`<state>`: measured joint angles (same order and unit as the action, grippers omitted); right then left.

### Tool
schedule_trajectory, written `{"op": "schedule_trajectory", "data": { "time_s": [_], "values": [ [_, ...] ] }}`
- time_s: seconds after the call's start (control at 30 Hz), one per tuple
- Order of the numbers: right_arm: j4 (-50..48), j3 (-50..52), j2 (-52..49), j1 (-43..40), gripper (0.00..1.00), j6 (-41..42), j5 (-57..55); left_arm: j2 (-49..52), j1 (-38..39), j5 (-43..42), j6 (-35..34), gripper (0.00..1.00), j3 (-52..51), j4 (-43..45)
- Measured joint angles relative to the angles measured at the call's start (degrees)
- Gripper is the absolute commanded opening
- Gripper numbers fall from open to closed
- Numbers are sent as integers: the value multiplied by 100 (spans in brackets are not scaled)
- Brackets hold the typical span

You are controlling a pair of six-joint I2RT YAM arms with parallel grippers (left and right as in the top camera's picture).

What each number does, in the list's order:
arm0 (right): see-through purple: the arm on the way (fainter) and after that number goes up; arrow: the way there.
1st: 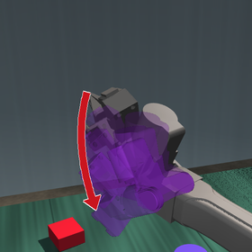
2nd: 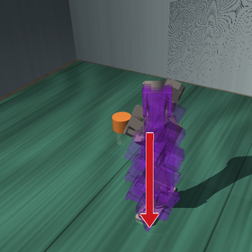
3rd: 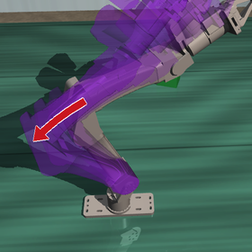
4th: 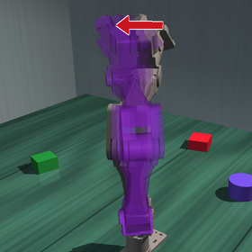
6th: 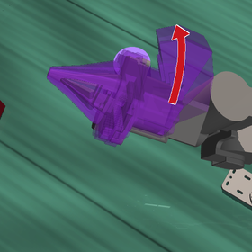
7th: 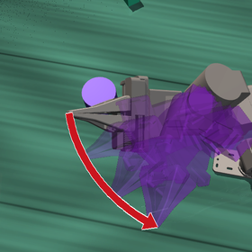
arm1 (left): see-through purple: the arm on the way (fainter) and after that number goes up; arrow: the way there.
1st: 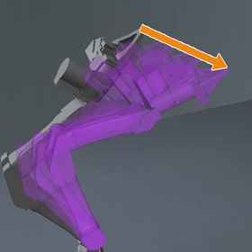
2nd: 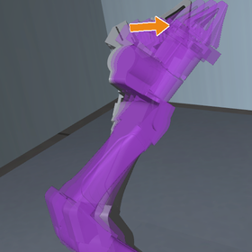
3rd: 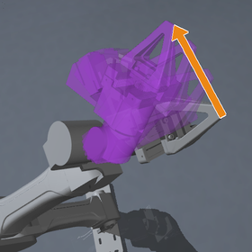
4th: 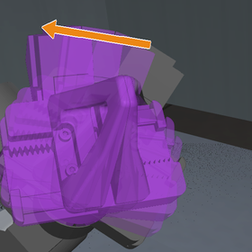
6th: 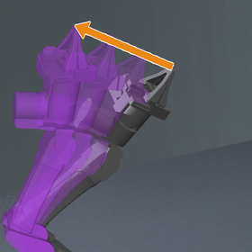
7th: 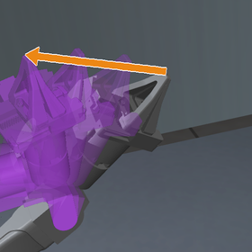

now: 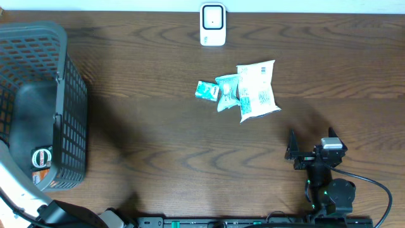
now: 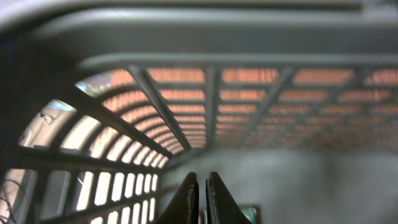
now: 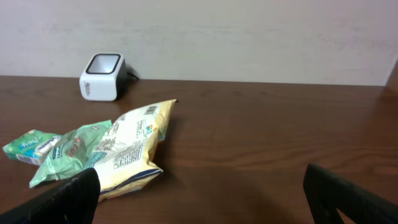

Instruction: Scan the item barcode

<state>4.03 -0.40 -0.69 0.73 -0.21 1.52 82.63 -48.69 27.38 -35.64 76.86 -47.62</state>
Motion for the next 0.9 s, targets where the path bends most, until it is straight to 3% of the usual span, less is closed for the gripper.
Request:
{"op": "schedule_trajectory", "data": {
  "time_s": [0.67, 0.9],
  "values": [
    [2, 0, 0, 0, 99, 2, 0, 433, -509, 472, -9, 8, 0, 710],
    [0, 0, 0, 0, 99, 2, 0, 437, -509, 470, 321, 7, 0, 1235]
  ]
}}
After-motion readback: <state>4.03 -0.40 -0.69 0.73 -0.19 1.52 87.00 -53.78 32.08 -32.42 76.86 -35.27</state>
